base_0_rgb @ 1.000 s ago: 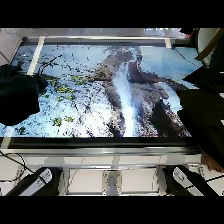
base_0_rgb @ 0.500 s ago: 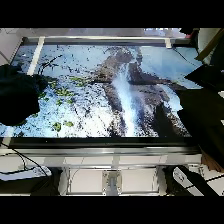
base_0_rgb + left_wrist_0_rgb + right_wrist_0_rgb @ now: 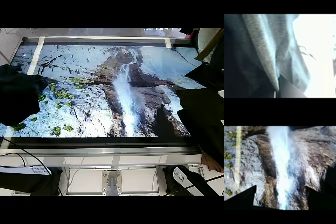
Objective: Fold the clothes and pants, and hang the long-sleeved shirts on hangers.
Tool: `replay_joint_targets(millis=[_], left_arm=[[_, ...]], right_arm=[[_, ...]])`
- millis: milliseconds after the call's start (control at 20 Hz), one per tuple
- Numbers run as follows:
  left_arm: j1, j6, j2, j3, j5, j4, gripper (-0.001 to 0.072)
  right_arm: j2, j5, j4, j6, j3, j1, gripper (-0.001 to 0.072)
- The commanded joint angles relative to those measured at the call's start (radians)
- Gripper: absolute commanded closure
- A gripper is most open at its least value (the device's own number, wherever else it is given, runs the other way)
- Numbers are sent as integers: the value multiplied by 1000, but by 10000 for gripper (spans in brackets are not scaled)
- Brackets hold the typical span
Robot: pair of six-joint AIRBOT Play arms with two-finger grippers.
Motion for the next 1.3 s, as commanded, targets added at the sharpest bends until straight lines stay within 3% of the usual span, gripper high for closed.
replay_joint_targets(millis=[0, 100, 200, 350, 550, 700, 850, 1050, 1200, 1250], left_arm=[[-23, 281, 51, 1, -19, -196, 695], [-54, 387, 162, 4, -47, -195, 695], [-103, 435, 302, 6, -117, -195, 695], [-240, 436, 494, 6, -186, -194, 695], [-582, 389, 597, 6, -292, -194, 695], [-932, 386, 562, 5, -298, -163, 695], [-1233, 386, 448, 5, -195, -109, 694], [-1473, 385, 209, 5, 93, -113, 694], [-1533, 354, 51, 5, 188, -187, 682], [-1527, 353, 21, 5, 188, -203, 477]], right_arm=[[2, -1, -5, 4, 1, 0, 22], [2, 45, -39, 2, 15, 0, 23], [2, 105, -130, -15, 49, 0, 23], [2, 134, -318, -34, 113, -1, 23], [2, 115, -449, -97, 156, -1, 23], [-6, 56, -462, -96, 156, 0, 22], [-33, 56, -454, -93, 155, 0, 23], [-83, 59, -430, -89, 153, 0, 23], [-114, 46, -432, -91, 150, -5, 24], [-114, 28, -445, -97, 142, -5, 25]])
